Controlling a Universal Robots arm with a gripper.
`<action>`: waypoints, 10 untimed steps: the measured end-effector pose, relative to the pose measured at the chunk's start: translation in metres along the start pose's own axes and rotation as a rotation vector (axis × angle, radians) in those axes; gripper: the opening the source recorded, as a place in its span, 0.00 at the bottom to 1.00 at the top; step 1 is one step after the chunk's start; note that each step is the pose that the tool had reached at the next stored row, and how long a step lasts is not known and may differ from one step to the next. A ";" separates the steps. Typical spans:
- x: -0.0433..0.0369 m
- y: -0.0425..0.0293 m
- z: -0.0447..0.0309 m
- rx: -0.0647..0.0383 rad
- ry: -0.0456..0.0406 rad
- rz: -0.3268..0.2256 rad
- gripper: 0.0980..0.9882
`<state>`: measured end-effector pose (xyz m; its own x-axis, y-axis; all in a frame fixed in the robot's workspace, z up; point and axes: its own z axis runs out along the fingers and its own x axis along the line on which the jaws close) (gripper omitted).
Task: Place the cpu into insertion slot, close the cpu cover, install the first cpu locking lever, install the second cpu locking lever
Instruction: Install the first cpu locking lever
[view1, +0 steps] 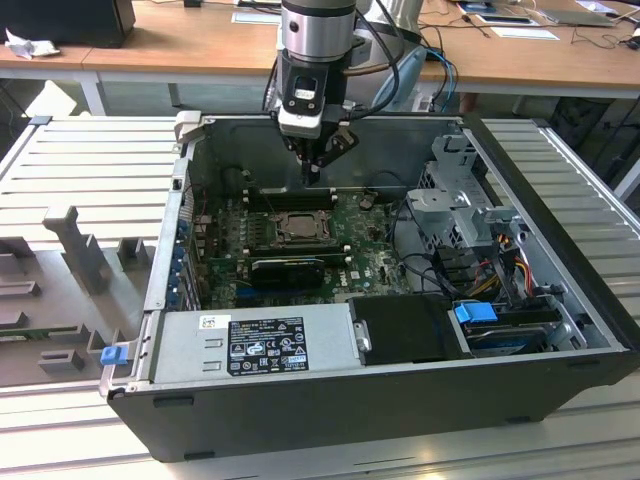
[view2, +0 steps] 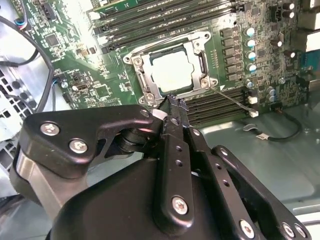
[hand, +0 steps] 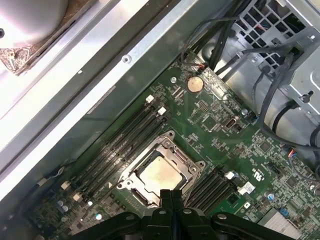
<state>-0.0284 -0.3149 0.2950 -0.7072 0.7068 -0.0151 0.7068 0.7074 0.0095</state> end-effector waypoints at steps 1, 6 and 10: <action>0.0000 0.0000 0.0000 0.000 0.0002 -0.017 0.01; 0.0000 0.0000 0.0008 -0.001 0.0000 -0.151 0.01; 0.0000 0.0000 0.0010 -0.002 0.0008 -0.230 0.01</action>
<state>-0.0284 -0.3149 0.2940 -0.8497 0.5270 -0.0164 0.5269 0.8499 0.0081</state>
